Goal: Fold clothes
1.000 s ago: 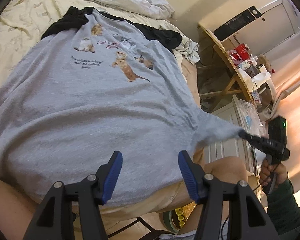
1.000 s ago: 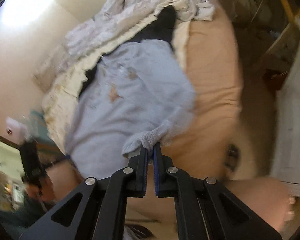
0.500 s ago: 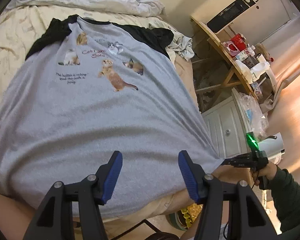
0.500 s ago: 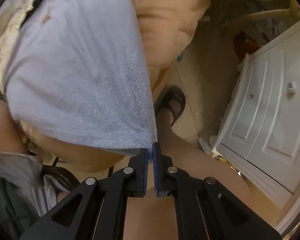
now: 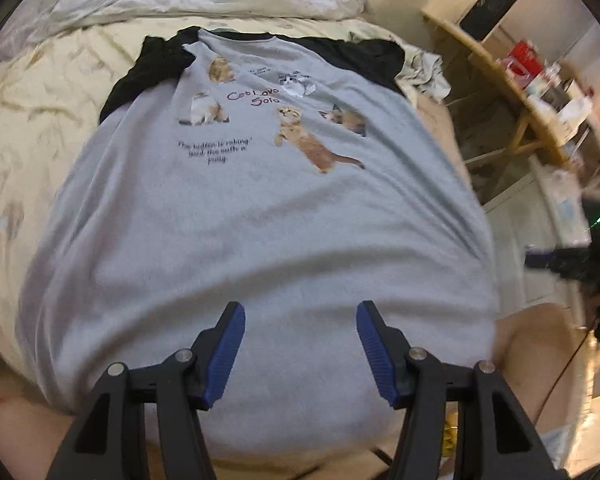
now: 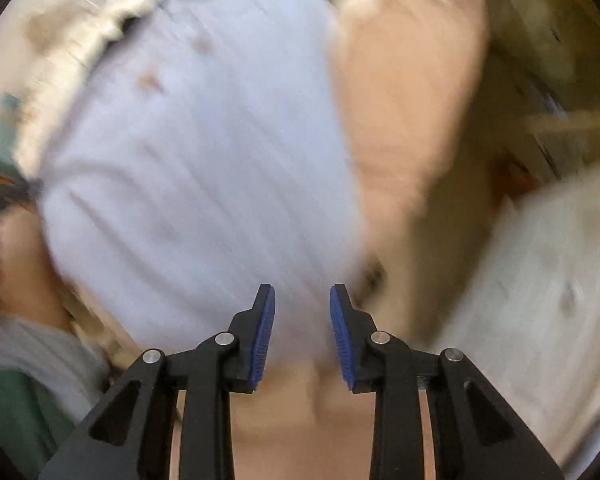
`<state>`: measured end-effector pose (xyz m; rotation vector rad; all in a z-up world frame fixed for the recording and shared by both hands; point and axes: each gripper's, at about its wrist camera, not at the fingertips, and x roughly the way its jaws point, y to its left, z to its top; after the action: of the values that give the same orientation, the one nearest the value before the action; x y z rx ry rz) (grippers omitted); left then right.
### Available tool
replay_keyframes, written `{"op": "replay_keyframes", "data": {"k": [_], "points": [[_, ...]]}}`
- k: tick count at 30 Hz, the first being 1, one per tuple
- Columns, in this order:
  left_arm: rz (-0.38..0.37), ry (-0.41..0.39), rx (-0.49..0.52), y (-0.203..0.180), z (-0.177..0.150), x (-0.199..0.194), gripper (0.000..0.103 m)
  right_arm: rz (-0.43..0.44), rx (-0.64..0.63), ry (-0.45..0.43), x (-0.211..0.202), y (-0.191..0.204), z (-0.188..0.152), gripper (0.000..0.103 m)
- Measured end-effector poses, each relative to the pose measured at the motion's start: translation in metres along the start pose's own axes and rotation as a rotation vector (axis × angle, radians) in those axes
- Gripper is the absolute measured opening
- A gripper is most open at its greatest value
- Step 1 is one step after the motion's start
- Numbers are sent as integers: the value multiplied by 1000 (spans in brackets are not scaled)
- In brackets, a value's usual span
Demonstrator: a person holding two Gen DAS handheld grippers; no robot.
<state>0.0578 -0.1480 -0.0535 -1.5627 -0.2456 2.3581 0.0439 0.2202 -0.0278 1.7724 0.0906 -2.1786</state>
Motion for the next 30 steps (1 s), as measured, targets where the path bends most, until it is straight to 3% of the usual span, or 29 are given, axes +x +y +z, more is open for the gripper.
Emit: {"op": "replay_keyframes", "data": {"k": [3, 5, 9, 10, 11, 12, 13, 15, 17, 23, 26, 28, 30], "points": [[18, -9, 41, -5, 26, 27, 59, 120, -45, -101, 26, 50, 50, 34], [68, -12, 82, -9, 41, 50, 59, 156, -76, -112, 50, 77, 74, 34], [131, 2, 95, -6, 56, 83, 59, 107, -144, -135, 91, 120, 107, 41], [160, 6, 102, -5, 58, 89, 59, 101, -147, -141, 97, 125, 115, 45], [189, 12, 106, -4, 59, 95, 59, 103, -149, -154, 100, 127, 124, 63], [209, 15, 103, -1, 61, 101, 59, 93, -152, -172, 104, 127, 134, 87], [210, 9, 92, 2, 61, 105, 60, 84, -151, -191, 106, 127, 140, 93], [221, 4, 77, 6, 60, 110, 65, 70, -144, -204, 115, 126, 158, 94], [266, 31, 94, 0, 49, 108, 68, 26, -149, -148, 134, 130, 174, 94], [363, 152, 127, -9, 9, 95, 73, -128, -299, 46, 142, 136, 133, 97], [359, 230, 101, -6, -13, 78, 73, -54, -141, 149, 123, 100, 80, 98], [355, 243, 112, -6, -25, 68, 73, -118, -195, 203, 118, 100, 49, 102], [354, 238, 139, -7, -36, 58, 73, -141, -204, 192, 109, 101, 30, 102]]}}
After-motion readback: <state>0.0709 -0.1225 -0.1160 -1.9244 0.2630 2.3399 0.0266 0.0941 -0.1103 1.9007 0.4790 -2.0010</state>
